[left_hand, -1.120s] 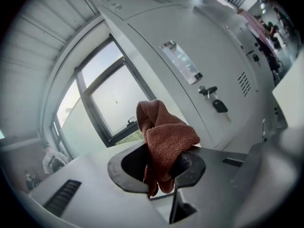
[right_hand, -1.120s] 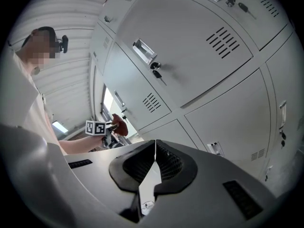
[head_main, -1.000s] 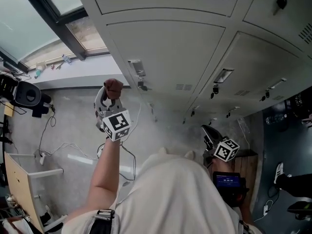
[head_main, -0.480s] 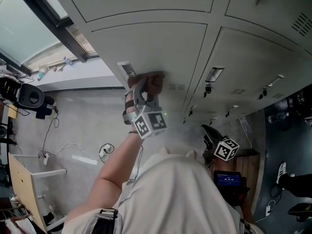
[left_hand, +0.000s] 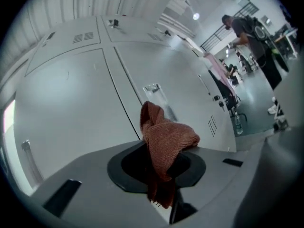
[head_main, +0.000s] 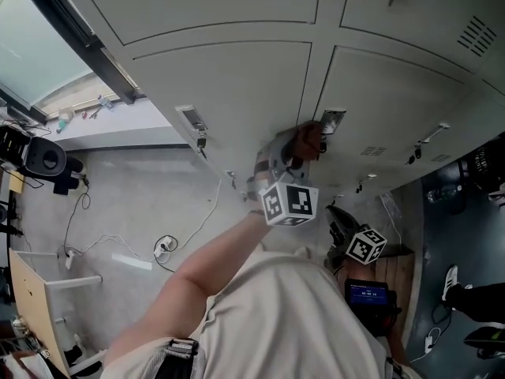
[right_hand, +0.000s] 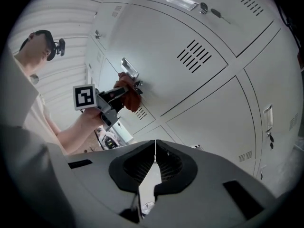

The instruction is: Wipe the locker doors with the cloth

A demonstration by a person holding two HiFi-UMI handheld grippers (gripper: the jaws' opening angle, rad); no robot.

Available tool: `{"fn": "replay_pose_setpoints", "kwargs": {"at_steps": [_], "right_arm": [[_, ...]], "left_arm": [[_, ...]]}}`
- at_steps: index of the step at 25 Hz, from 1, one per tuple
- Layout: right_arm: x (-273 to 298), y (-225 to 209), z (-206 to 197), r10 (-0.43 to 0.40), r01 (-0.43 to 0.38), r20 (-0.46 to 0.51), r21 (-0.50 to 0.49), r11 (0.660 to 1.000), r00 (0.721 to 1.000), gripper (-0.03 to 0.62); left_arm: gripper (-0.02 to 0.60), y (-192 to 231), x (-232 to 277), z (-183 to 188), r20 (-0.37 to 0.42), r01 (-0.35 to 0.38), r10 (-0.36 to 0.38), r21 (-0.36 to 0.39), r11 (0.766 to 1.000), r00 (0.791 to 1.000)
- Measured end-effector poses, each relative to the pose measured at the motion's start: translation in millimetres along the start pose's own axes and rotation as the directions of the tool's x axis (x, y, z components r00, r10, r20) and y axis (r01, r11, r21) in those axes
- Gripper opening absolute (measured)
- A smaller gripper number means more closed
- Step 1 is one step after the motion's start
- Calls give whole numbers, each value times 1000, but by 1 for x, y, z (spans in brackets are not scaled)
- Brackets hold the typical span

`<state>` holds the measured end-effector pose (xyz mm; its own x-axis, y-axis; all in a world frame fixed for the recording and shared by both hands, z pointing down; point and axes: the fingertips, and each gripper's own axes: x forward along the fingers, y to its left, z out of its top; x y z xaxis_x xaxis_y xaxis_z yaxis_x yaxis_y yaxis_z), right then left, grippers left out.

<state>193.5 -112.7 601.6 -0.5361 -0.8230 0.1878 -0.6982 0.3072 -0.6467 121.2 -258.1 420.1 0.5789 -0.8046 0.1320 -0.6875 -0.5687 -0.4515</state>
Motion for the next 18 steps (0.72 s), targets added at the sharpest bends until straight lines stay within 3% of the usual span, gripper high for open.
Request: {"fn": "replay_pose_setpoints", "kwargs": {"at_steps": [3,8,13,18], "right_arm": [[-3,-4,0,-1,1,-5,7,1000,1000,20],[7,0,-3,21,-21,-18,12,1000,1000,20],[23,12,-10,57,-57,-47,0,998,997,20],[36,29,-19,79,-80,-76,-12,997,994,20]], "left_arm": [[82,15,-7,11,42,-11,13,-50,999,999],[83,83,-35,0,60,-130,138,-117,985,989],[83,164,-77,-41,-23,-301,302,-169,939,953],[83,214,-107,-72,-95,-408,397,-223,885,913]]}}
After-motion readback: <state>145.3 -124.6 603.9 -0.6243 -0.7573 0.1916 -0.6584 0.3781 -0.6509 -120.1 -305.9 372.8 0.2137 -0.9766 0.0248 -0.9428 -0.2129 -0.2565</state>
